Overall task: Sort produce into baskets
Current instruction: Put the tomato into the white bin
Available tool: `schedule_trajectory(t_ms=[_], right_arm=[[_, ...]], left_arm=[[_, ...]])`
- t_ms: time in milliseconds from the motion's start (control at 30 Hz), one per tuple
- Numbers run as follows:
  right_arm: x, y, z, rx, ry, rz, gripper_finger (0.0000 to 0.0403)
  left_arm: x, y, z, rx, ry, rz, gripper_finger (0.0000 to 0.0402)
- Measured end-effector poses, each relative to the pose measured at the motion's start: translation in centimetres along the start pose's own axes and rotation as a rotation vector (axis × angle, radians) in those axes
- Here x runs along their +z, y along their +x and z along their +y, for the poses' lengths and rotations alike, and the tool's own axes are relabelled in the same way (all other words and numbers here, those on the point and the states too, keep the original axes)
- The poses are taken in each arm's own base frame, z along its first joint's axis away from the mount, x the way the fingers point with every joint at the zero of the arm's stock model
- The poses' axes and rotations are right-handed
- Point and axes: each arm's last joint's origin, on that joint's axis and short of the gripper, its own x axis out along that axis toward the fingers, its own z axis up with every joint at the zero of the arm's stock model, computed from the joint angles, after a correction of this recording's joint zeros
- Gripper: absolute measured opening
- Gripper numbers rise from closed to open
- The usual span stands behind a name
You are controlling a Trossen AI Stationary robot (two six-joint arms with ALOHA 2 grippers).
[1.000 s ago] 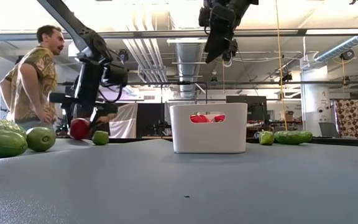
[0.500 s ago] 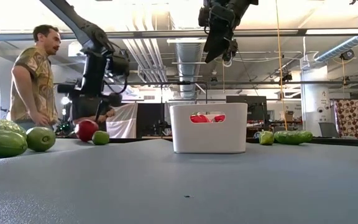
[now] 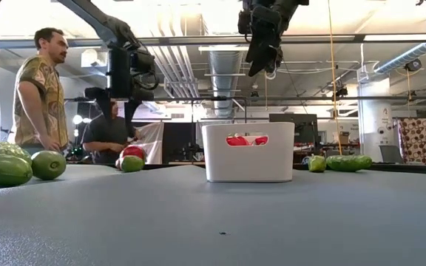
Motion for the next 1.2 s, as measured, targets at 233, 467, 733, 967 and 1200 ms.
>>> schedule_trajectory(t_ms=[233,467,733,967,1200], right_arm=[[-0.1,0.0,0.0,0.0,0.017,0.005,0.0364],[0.1,0.0,0.0,-0.004,0.011,-0.007,0.0364],[0.1,0.0,0.0,-0.004,0.017,-0.008,0.0364],[0.1,0.0,0.0,-0.004,0.059,-0.008,0.0364],[0.0,0.0,0.1,-0.001,0.077,-0.003,0.0364]], left_arm=[[-3.5,-4.1,-2.9,-0.107,0.3,0.124,0.0245],[-8.6,-6.8,-5.8,-0.126,0.57,0.136,0.0245],[-11.7,-5.6,-9.5,-0.087,0.354,-0.064,0.0245],[-11.0,-0.9,-10.7,0.024,-0.061,-0.24,0.0245],[-8.7,3.7,-9.0,0.12,-0.177,-0.159,0.0275]])
